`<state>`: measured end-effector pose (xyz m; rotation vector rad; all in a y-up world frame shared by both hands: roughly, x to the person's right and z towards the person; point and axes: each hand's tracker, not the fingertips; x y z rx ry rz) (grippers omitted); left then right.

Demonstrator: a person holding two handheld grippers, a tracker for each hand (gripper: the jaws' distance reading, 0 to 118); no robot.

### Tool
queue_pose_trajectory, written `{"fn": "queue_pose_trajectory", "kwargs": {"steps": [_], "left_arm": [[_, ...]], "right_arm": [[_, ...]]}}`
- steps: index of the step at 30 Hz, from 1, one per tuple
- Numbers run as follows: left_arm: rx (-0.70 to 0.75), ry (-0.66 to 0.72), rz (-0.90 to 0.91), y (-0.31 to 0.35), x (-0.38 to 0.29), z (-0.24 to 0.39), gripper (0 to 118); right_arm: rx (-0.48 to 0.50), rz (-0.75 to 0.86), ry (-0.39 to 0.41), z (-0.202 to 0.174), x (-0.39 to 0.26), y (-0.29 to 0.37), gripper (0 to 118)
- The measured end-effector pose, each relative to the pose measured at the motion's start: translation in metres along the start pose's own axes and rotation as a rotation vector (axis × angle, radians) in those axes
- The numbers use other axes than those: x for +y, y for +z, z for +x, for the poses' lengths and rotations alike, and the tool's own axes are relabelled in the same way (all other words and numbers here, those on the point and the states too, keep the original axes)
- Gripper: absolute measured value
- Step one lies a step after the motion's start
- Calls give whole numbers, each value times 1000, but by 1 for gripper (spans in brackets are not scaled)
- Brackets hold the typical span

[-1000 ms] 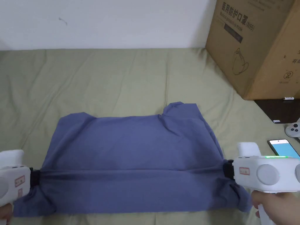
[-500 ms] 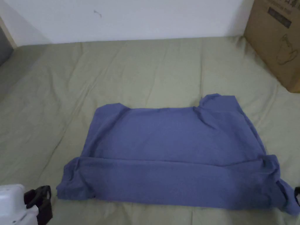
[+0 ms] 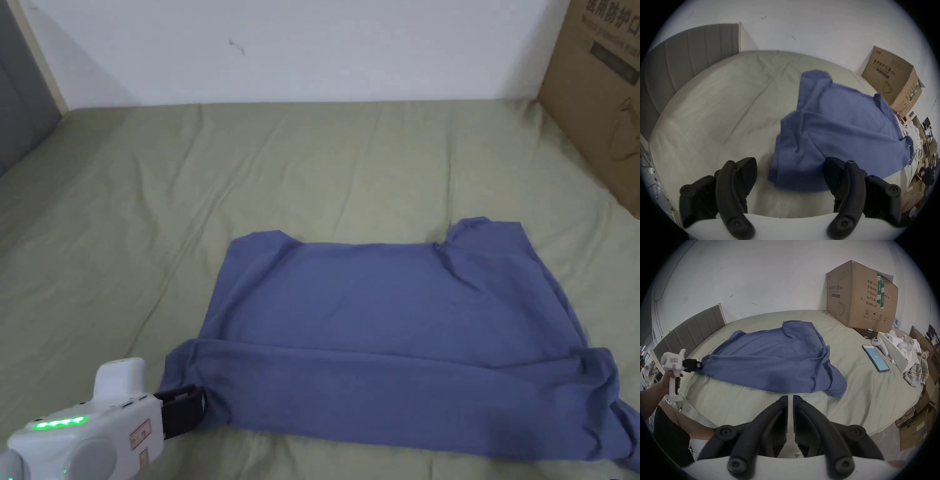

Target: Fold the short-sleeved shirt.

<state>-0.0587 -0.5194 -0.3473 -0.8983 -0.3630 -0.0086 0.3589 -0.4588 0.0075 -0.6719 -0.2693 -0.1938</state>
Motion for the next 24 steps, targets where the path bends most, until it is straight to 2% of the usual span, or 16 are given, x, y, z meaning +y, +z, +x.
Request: {"fn": "queue_pose_trajectory", "kwargs": {"steps": [1, 2, 3, 5, 6, 10, 16, 17, 18, 19, 20, 23, 24], "left_arm": [[-2, -22, -17, -7, -2, 1, 73], [61, -70, -9, -11, -6, 5, 69], [60, -101, 33, -6, -7, 6, 61], [64, -133, 72, 1, -6, 12, 17], [63, -154, 92, 4, -7, 16, 9], [54, -282, 76, 9, -12, 37, 9], [39, -218, 132, 32, -13, 20, 9], [26, -195, 128, 34, -11, 16, 9], [11, -176, 121, 34, -10, 13, 9], [9, -167, 119, 38, -11, 16, 9], [10, -173, 113, 37, -12, 18, 9], [33, -217, 105, 36, -17, 29, 9], [37, -225, 103, 36, -17, 30, 9]], "right_arm": [[1, 0, 2, -1, 1, 0, 7], [2, -3, 1, 0, 1, -1, 7], [1, -8, -1, 1, 1, -3, 7], [-10, -15, 1, 2, 0, -5, 7], [-12, -16, -1, 4, 0, -7, 7], [-22, -31, -17, 11, 0, -16, 7], [-74, -67, 55, 46, 13, -47, 10], [-73, -83, 47, 57, 16, -57, 22], [-78, -104, 28, 64, 19, -66, 46], [-81, -140, -10, 72, 20, -77, 91], [-78, -162, -28, 76, 22, -86, 107], [-78, -211, -61, 84, 26, -109, 104], [-73, -235, -70, 86, 26, -114, 95]]}}
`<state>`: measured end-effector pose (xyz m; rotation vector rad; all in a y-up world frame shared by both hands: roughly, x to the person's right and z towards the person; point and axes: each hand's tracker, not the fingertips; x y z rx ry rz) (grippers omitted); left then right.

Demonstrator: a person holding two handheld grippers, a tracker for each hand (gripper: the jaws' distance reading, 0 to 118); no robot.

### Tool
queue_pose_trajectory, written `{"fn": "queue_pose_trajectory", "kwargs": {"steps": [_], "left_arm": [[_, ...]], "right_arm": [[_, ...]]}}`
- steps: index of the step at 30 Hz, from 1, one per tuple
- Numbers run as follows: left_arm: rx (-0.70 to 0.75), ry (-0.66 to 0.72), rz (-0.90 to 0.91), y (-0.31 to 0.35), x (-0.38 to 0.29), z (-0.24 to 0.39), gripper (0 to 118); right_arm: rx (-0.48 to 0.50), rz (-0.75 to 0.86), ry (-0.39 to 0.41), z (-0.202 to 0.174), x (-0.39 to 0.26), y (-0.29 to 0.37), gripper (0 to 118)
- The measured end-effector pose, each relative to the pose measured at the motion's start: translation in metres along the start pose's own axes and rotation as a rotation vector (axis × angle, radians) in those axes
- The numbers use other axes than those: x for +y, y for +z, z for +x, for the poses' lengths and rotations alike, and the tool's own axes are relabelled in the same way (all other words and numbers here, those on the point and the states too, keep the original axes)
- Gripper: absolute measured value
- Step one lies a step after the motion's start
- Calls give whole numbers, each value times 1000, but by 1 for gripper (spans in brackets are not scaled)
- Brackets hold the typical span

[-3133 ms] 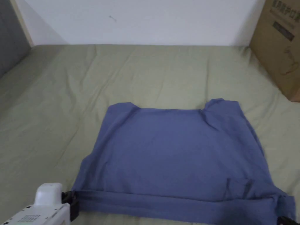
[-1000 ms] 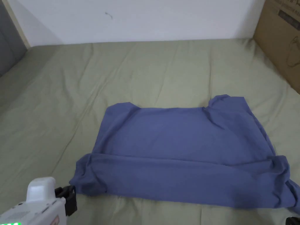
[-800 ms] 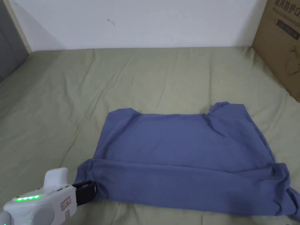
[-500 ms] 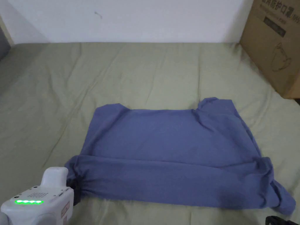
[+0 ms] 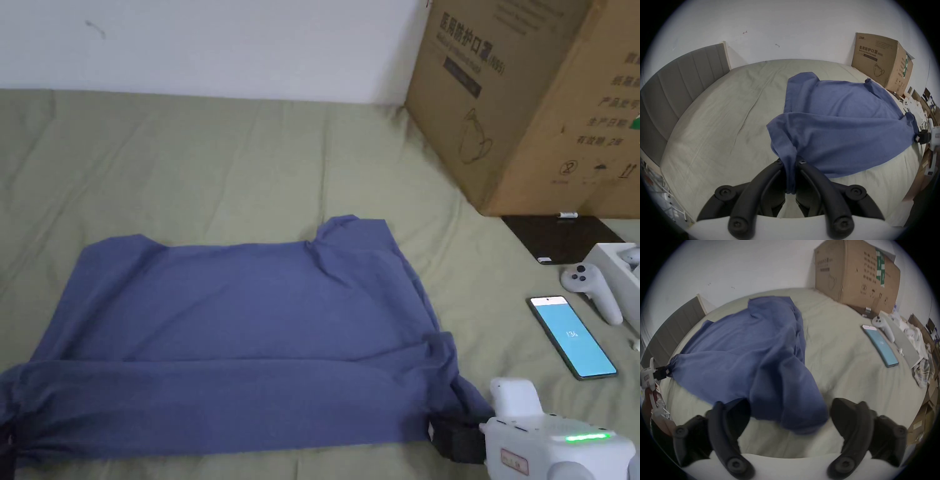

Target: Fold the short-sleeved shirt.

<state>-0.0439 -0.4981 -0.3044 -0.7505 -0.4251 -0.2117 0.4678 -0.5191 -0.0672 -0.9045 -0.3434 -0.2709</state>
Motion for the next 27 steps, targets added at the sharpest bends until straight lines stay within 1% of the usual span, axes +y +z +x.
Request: {"fn": "queue_pose_trajectory", "kwargs": {"steps": [1, 2, 3, 4, 5, 6, 7, 8, 10, 11, 13, 15, 16, 20, 21, 23, 24, 25, 26, 27], "left_arm": [[2, -1, 2, 1, 0, 1, 9], [0, 0, 2, 3, 1, 0, 9], [-7, 8, 0, 5, 2, 0, 9], [-14, 18, 0, 8, 3, -1, 9], [-21, 27, 3, 12, 4, -2, 9], [-26, 34, -2, 15, 5, -1, 9], [-32, 45, -6, 19, 5, -4, 9], [-51, 62, -13, 24, 6, -4, 9], [-92, 51, -49, 33, 5, -3, 9], [-94, 40, -48, 40, 3, -4, 9], [-97, 24, -48, 55, -1, -2, 9], [-84, 9, -64, 68, -8, -4, 9], [-85, 15, -71, 74, -13, -5, 9], [-144, 72, -201, 79, -37, -7, 9], [-144, 77, -211, 77, -41, -6, 9], [-127, 67, -228, 68, -53, -7, 9], [-121, 73, -234, 67, -54, -6, 9], [-104, 89, -223, 66, -55, -6, 12], [-66, 111, -175, 72, -54, -5, 26], [-27, 136, -131, 77, -53, -5, 55]], "right_arm": [[8, -3, -12, 1, 1, -2, 70], [-19, 22, -12, -1, 0, 2, 57], [-30, 46, -2, -1, -1, 7, 41], [37, 84, 16, 3, -5, 7, 11], [101, 103, 18, 2, -6, 13, 11], [60, 124, 14, -1, -6, 19, 11], [32, 108, 77, -6, -4, 24, 11], [48, 107, 106, -6, -5, 33, 11], [56, 136, 94, -4, -2, 53, 11], [83, 142, 82, -1, -1, 64, 11], [100, 139, 62, 1, -4, 84, 11], [104, 101, 64, 3, -13, 98, 11], [94, 56, 87, 1, -20, 105, 11], [43, -105, 124, 7, -50, 95, 11], [48, -121, 116, 8, -51, 92, 11], [25, -117, 133, 3, -48, 88, 11], [29, -123, 133, 0, -45, 86, 11], [32, -137, 121, 0, -45, 84, 12], [25, -161, 103, -1, -45, 83, 19], [-7, -157, 100, -2, -47, 85, 36]]}}
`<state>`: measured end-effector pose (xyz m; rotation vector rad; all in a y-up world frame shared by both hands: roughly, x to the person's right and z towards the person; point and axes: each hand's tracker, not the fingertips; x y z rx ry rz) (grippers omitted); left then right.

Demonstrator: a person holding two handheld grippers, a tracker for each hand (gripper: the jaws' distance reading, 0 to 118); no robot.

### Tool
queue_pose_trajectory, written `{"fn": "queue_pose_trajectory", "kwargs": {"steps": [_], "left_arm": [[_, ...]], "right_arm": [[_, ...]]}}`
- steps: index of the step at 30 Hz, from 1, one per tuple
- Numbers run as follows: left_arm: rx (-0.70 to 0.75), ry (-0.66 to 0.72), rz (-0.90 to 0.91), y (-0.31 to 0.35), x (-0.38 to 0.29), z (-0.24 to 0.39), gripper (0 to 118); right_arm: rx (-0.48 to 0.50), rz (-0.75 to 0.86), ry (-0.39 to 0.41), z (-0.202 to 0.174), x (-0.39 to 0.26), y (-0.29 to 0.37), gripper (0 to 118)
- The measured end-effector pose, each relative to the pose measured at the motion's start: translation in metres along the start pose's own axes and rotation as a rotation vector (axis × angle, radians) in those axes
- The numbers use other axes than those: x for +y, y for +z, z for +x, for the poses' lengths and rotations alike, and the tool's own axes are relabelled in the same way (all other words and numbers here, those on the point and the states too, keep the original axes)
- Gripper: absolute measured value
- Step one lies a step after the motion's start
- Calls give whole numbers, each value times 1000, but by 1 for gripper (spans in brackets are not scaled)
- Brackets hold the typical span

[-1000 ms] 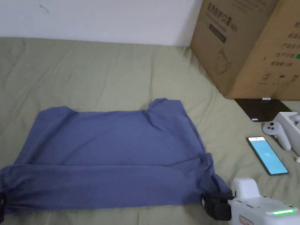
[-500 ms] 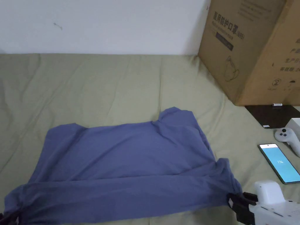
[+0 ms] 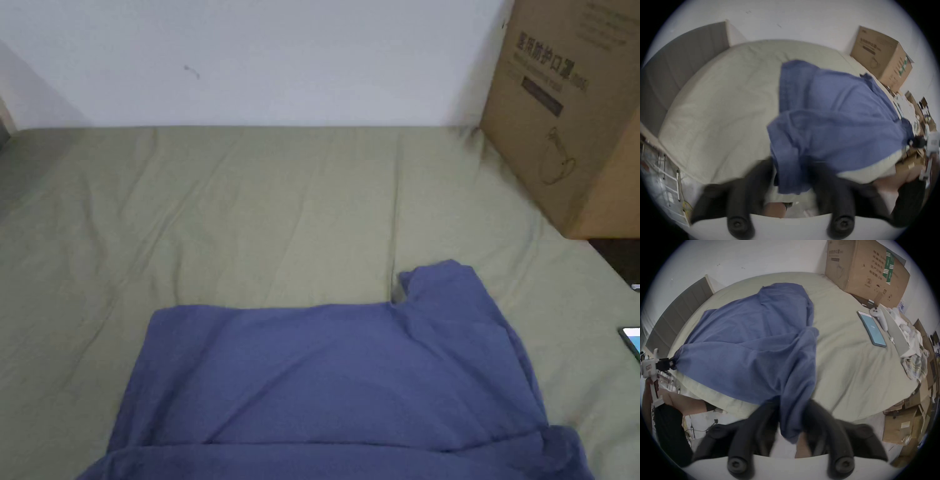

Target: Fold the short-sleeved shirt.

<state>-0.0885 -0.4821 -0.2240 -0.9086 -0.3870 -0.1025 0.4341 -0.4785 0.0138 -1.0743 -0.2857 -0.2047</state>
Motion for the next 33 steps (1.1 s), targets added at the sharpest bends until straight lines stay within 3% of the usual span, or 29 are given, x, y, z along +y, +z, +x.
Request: {"fn": "queue_pose_trajectory", "kwargs": {"steps": [1, 2, 3, 7, 8, 9, 10, 11, 12, 14, 15, 16, 18, 21, 23, 24, 25, 26, 27, 28, 30, 33], "left_arm": [[11, 42, 40, 7, 1, -1, 103], [-8, 74, 72, 16, 2, -2, 116], [-33, 102, 122, 30, 5, -2, 115], [23, 61, 280, 56, 28, 12, 111], [17, 37, 313, 59, 38, 15, 104], [15, 13, 331, 59, 48, 17, 87], [11, -2, 367, 57, 62, 21, 50], [24, -9, 395, 52, 75, 25, 24], [30, -11, 400, 45, 89, 28, 11], [2, -5, 399, 25, 118, 25, 2], [-27, -5, 379, 14, 133, 24, 0], [-56, -1, 363, 0, 150, 26, 0], [-73, -16, 361, -38, 182, 20, 0], [-124, -46, 152, -108, 230, 10, 0], [-61, 3, 53, -156, 248, 5, 2], [-29, -23, 47, -172, 252, 5, 23], [-29, -51, 40, -191, 253, 2, 74], [-19, -28, -6, -207, 252, -2, 100], [-19, -9, -39, -215, 252, -4, 103], [-22, 26, -74, -224, 250, -2, 95], [-31, 50, -112, -236, 240, 0, 93], [42, -91, -35, -238, 227, 16, 82]], "right_arm": [[-59, 41, 1, 0, -2, 4, 73], [-101, 114, 3, -2, -4, 12, 98], [-120, 211, -15, -5, -6, 23, 107], [-27, 486, -134, -14, -2, 53, 107], [8, 499, -129, -18, 6, 56, 106], [21, 515, -115, -22, 14, 59, 102], [14, 559, -77, -27, 23, 59, 81], [15, 607, -39, -33, 31, 58, 45], [16, 629, -13, -38, 41, 57, 3], [-22, 626, -20, -48, 62, 49, 0], [7, 628, -29, -46, 72, 47, 0], [83, 600, -25, -47, 83, 43, 0], [57, 618, -25, -53, 100, 37, 0], [90, 610, -18, -56, 118, 30, 0], [120, 600, -34, -57, 125, 26, 0], [123, 597, -35, -57, 127, 25, 0], [124, 594, -34, -58, 128, 24, 0], [127, 588, -31, -59, 129, 23, 0], [132, 576, -25, -58, 130, 22, 0], [132, 566, -19, -57, 131, 20, 0], [130, 549, -8, -55, 130, 13, 0], [91, 479, -23, -48, 131, -3, 0]]}}
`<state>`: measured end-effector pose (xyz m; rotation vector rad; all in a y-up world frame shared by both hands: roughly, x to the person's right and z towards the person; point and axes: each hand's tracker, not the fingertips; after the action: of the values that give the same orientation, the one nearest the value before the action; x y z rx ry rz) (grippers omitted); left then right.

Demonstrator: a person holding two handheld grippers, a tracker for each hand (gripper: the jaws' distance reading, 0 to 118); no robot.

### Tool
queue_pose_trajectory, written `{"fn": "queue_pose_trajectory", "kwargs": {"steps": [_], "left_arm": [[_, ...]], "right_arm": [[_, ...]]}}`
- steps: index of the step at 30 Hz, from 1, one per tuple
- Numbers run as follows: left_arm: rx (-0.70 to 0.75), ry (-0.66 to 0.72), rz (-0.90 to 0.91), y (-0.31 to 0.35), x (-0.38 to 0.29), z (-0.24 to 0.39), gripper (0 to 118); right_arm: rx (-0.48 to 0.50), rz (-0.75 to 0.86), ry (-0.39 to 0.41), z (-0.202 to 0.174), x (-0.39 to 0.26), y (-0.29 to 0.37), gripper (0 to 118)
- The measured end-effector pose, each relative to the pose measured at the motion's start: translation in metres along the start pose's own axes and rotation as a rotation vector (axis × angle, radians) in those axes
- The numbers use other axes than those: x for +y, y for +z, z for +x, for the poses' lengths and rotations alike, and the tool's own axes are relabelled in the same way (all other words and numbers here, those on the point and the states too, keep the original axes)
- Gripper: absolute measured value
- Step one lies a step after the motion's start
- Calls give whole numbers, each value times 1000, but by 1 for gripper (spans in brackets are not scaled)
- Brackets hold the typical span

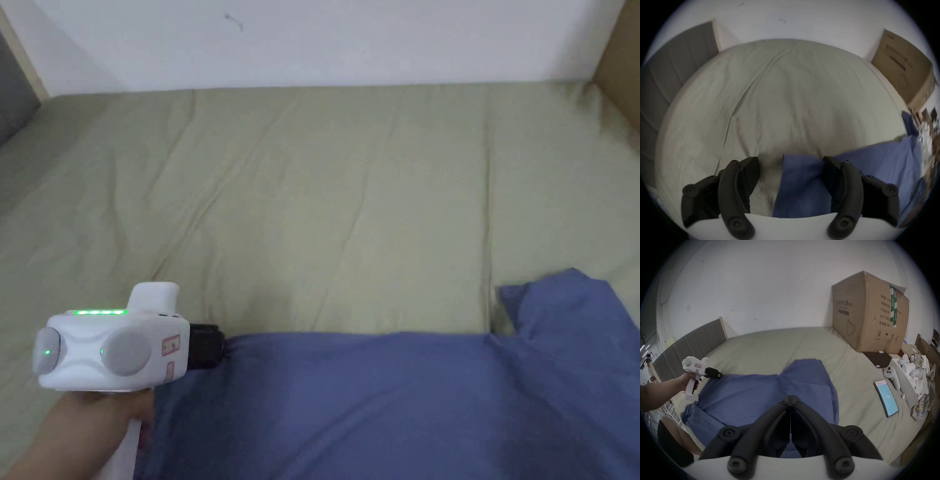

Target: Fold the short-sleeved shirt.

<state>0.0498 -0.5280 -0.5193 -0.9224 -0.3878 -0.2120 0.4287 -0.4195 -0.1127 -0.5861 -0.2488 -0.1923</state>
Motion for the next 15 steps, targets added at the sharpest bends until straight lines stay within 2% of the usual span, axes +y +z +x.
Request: {"fn": "queue_pose_trajectory", "kwargs": {"steps": [2, 3, 4, 7, 11, 13, 15], "left_arm": [[34, -29, 21, 9, -1, 15, 64], [52, -72, 44, 15, -4, 21, 45], [62, -114, 66, 20, -6, 28, 2], [43, -153, 91, 28, -16, 36, 3], [20, -115, 117, 42, -16, 22, 3], [6, -72, 122, 49, -15, 19, 3], [0, -73, 118, 56, -13, 19, 3]], "right_arm": [[2, -10, -19, 6, -2, -7, 0], [8, -14, -33, 9, -2, -9, 0], [12, -22, -43, 11, -1, -12, 0], [22, -40, -34, 19, 7, -26, 0], [68, -105, -22, 47, 39, -70, 0], [15, -101, 3, 64, 55, -105, 4], [-10, -209, 3, 83, 72, -150, 11]]}}
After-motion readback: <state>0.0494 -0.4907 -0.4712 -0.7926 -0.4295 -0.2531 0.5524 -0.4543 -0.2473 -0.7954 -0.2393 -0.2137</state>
